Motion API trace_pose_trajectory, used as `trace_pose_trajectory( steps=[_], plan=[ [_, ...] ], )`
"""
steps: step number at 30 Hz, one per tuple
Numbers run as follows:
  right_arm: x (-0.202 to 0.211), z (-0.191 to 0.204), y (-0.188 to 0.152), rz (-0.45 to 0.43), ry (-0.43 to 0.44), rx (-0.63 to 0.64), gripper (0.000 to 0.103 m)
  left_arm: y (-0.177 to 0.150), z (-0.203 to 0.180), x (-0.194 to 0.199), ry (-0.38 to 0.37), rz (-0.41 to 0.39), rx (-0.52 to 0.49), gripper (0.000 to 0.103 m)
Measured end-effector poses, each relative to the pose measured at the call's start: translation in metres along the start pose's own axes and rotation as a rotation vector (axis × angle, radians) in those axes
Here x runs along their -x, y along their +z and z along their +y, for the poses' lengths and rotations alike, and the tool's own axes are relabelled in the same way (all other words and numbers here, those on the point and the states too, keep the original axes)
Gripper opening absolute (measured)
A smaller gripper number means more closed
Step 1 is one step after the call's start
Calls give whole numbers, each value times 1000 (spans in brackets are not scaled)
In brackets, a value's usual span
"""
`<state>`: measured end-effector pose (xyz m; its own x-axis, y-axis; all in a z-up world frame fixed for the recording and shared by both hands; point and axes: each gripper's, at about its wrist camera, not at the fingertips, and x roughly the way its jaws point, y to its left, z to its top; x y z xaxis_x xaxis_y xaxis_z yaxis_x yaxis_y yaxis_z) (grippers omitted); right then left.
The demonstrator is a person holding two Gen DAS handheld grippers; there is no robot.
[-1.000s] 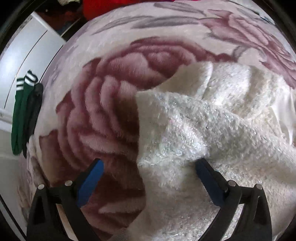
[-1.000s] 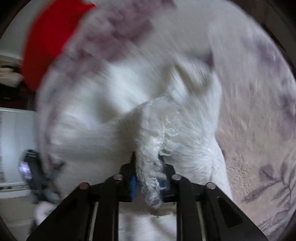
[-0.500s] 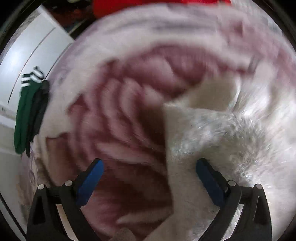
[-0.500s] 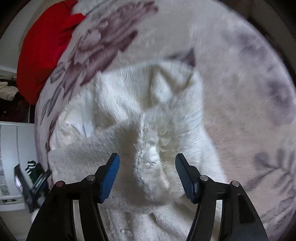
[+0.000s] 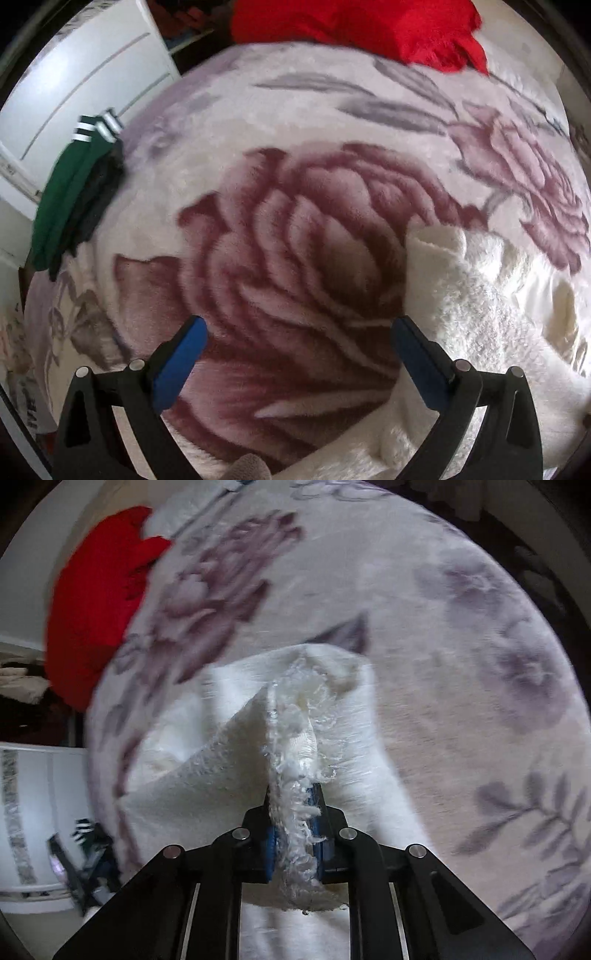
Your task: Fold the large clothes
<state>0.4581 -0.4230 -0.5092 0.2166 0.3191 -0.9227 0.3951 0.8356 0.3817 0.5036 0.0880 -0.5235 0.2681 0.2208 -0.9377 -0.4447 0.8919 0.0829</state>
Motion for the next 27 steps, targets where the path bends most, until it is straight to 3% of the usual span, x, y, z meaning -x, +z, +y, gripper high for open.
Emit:
trace_pose_trajectory(
  steps=[3, 5, 7, 9, 15, 18, 19, 20, 21, 23, 27],
  plan=[
    [-47, -16, 9, 78, -73, 10, 16, 0, -29, -16, 11, 1, -77, 103],
    [-67, -20, 13, 112, -89, 9, 20, -4, -48, -38, 81, 10, -174, 103],
    [-68, -19, 17, 108, -109, 12, 33, -12, -58, -67, 157, 55, -254, 103],
    [-50, -20, 15, 73, -104, -11, 55, -10, -43, -59, 106, 47, -205, 103],
    [-3, -32, -18, 38, 13, -95, 56, -39, -4, -2, 25, 7, -95, 103],
    [-17, -30, -41, 98, 76, -71, 56, -72, -14, -34, 131, 93, -193, 103],
    [-22, -30, -44, 105, 64, -54, 56, -86, -10, -53, 144, 151, -198, 103],
    [-32, -31, -47, 107, 22, -36, 56, -94, 1, -60, 96, 174, -150, 103],
    [-40, -32, -47, 110, -18, -26, 56, -95, 10, -55, 58, 158, -109, 103],
    [-60, -35, -45, 151, -102, -5, 56, -94, 16, -48, 65, 152, -99, 103],
    [-48, -35, -39, 127, -90, -36, 57, -88, 20, -14, 69, 101, -78, 103]
  ],
)
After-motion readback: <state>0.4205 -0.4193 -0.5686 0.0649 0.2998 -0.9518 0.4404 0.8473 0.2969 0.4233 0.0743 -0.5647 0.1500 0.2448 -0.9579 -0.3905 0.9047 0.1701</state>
